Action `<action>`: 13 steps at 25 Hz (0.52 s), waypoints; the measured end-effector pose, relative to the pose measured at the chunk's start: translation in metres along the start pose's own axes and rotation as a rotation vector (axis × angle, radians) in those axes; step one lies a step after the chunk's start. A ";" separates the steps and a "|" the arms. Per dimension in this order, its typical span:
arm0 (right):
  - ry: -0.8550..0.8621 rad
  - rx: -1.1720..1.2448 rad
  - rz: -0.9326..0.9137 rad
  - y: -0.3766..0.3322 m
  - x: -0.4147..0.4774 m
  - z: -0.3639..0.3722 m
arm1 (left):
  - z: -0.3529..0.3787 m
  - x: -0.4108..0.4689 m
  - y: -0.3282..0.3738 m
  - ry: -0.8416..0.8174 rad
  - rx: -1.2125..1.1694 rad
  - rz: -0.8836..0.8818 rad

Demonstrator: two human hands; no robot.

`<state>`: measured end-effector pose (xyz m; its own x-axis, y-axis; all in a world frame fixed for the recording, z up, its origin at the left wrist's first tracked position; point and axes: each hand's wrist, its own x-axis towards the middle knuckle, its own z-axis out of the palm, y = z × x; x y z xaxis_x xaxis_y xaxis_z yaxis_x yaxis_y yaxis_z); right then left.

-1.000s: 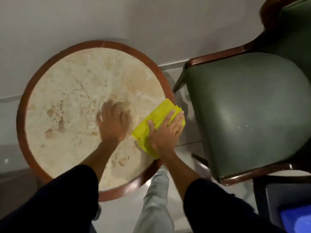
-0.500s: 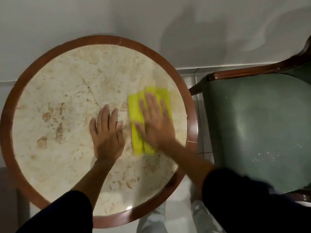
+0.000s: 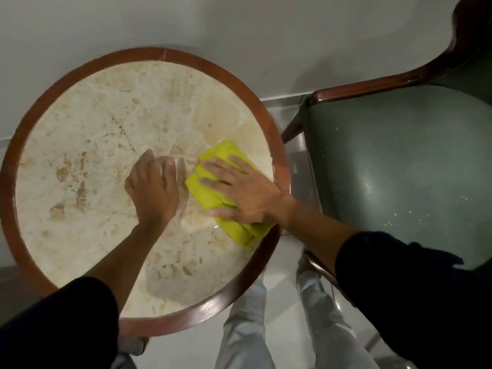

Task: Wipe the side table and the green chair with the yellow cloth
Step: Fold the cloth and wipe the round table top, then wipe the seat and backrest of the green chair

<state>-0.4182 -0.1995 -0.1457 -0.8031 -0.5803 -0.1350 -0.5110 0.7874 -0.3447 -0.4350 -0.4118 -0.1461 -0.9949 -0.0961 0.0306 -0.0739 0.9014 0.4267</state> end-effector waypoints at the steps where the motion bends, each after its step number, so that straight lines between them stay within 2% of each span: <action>1: 0.078 0.051 0.046 -0.007 -0.014 0.000 | -0.007 0.006 0.010 -0.029 -0.051 0.024; 2: 0.187 0.107 0.248 -0.012 -0.031 0.001 | -0.013 0.011 0.020 -0.081 -0.056 0.092; 3: 0.260 0.169 0.535 -0.017 -0.050 0.002 | -0.016 0.014 0.031 -0.145 -0.007 0.207; 4: 0.259 0.234 0.824 -0.024 -0.070 0.000 | -0.016 0.014 0.045 -0.222 0.090 0.355; 5: 0.206 0.306 1.035 -0.030 -0.087 -0.001 | -0.013 0.014 0.060 -0.325 0.184 0.503; 6: 0.139 0.386 1.156 -0.032 -0.099 -0.002 | -0.009 0.013 0.074 -0.449 0.266 0.627; 8: 0.055 0.629 1.259 -0.023 -0.116 -0.008 | 0.000 0.005 0.103 -0.651 0.393 0.790; 9: 0.099 0.809 1.256 -0.011 -0.127 -0.013 | 0.005 0.000 0.118 -0.700 0.440 0.838; 11: 0.223 1.142 1.177 0.015 -0.155 -0.029 | 0.015 -0.010 0.144 -0.698 0.454 0.935; 12: 0.293 1.237 1.148 0.033 -0.175 -0.040 | 0.023 -0.017 0.162 -0.705 0.389 0.954; 13: 0.353 1.269 1.129 0.053 -0.197 -0.053 | 0.030 -0.025 0.183 -0.771 0.270 0.886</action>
<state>-0.3037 -0.0324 -0.0888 -0.6770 0.3019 -0.6712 0.7038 -0.0008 -0.7104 -0.4256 -0.2319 -0.0959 -0.4803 0.7954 -0.3697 0.7351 0.5950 0.3250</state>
